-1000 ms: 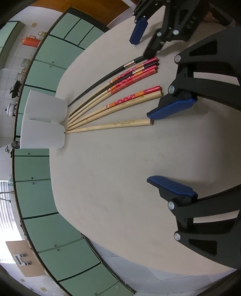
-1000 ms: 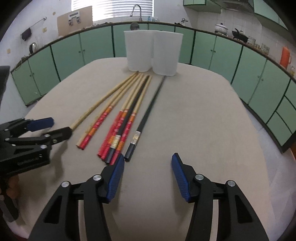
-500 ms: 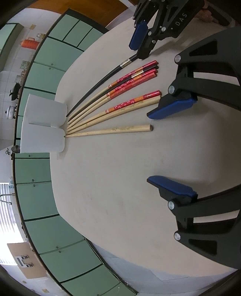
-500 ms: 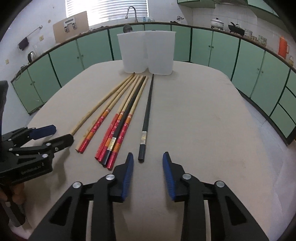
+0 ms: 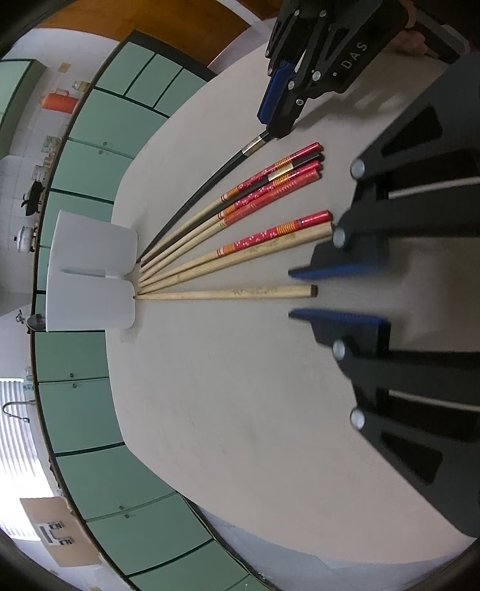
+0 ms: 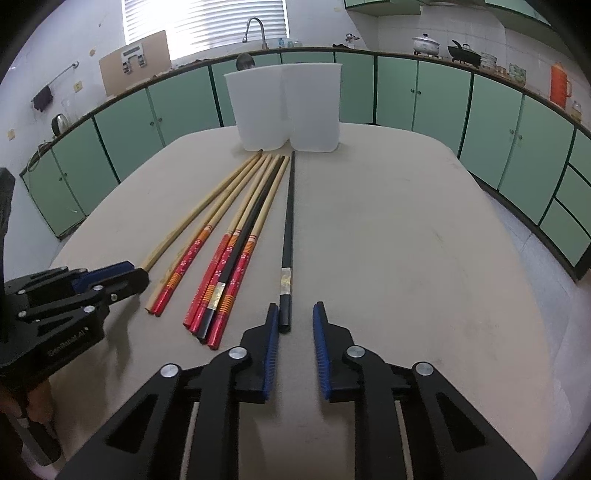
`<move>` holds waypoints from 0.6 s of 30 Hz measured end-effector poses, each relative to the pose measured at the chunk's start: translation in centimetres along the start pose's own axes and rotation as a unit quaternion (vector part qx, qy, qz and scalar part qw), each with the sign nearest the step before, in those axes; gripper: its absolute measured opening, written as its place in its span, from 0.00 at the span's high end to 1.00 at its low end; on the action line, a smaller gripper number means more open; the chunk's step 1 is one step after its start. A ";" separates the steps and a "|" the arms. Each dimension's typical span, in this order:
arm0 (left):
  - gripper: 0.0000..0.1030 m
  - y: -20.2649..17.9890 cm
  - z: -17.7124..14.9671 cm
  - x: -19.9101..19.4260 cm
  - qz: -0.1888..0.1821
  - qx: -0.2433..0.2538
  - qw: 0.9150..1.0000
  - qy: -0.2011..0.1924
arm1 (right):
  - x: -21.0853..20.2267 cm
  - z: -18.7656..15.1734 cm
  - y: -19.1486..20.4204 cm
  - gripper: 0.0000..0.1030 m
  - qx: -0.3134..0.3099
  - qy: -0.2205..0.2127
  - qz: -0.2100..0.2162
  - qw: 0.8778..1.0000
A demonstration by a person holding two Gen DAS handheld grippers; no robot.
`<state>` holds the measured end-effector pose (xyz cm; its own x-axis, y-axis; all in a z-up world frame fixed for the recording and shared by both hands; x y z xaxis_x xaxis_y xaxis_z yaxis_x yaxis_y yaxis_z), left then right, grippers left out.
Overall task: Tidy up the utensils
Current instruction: 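Grasp the black chopstick with the right tool while the left tool grasps a plain wooden chopstick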
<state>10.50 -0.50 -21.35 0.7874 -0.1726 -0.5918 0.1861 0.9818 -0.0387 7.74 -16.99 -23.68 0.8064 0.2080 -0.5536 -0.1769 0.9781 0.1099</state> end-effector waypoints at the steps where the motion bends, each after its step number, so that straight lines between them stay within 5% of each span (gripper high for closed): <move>1: 0.90 -0.1 0.0 0.0 0.001 0.002 1.000 0.000 | 0.0 0.0 0.0 0.83 0.000 0.000 0.000 1.000; 10: 0.89 -0.5 -0.3 -0.3 0.016 0.004 1.000 -0.004 | 0.1 -0.1 0.1 0.83 0.000 -0.001 -0.001 1.000; 13: 0.94 -0.5 -0.3 -0.4 0.013 0.004 1.000 -0.005 | 0.0 -0.1 0.0 0.94 0.003 -0.001 0.005 1.000; 18: 0.94 -0.3 0.3 -1.3 0.006 0.006 1.000 -0.013 | -0.8 0.3 -0.7 0.94 0.016 -0.006 0.018 1.000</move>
<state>9.65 -0.64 -20.32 0.8048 -0.1624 -0.5710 0.1828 0.9829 -0.0219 7.40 -17.83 -23.12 0.8063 0.2434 -0.5392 -0.1884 0.9696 0.1560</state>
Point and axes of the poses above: each gripper's, at about its wrist camera, not at the fingertips, and x roughly the way its jaws point, y to its left, z to its top, the point moved 2 cm from there along x, roughly the way its jaws point, and after that the axes turned 13 degrees about -y, right-handed, at the moved point
